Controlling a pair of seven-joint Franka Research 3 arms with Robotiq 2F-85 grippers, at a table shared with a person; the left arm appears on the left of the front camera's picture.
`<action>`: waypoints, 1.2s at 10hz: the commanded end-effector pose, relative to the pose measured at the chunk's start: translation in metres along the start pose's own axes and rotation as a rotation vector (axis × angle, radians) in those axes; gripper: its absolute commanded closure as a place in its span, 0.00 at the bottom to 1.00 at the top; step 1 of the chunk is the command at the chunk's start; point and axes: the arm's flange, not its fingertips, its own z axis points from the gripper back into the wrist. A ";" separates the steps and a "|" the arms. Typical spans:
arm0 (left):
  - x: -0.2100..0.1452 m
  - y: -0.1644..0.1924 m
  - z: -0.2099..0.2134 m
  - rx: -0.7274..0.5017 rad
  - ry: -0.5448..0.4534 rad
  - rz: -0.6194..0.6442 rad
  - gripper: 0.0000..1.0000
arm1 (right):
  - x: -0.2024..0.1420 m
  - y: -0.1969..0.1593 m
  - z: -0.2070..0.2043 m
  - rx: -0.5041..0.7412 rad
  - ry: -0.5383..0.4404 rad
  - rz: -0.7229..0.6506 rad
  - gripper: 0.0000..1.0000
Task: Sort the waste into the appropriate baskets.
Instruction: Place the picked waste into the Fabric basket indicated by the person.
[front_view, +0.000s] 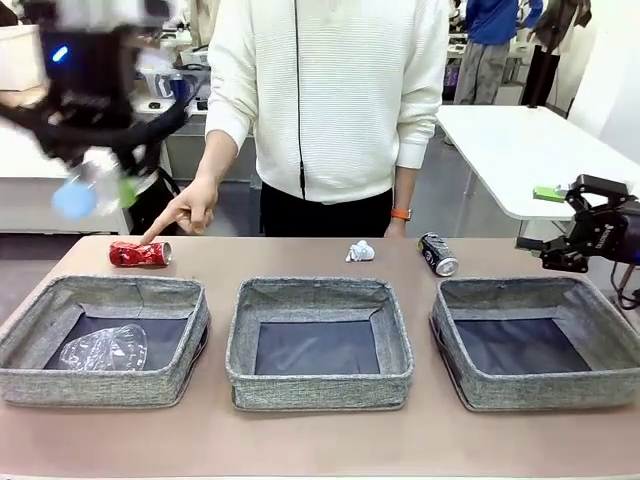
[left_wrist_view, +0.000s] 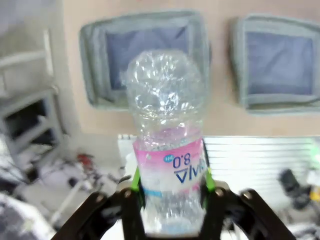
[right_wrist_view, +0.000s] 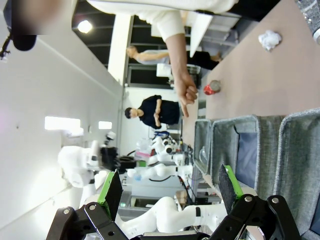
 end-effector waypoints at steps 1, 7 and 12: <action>-0.023 0.036 -0.038 -0.078 -0.025 0.156 0.52 | 0.001 0.005 -0.001 0.011 -0.007 -0.020 0.00; 0.023 0.068 -0.125 -0.218 0.049 0.329 0.52 | 0.001 0.005 -0.001 0.011 -0.007 -0.020 0.00; 0.037 0.077 -0.139 -0.244 0.077 0.368 0.52 | 0.001 0.005 -0.001 0.011 -0.007 -0.020 0.00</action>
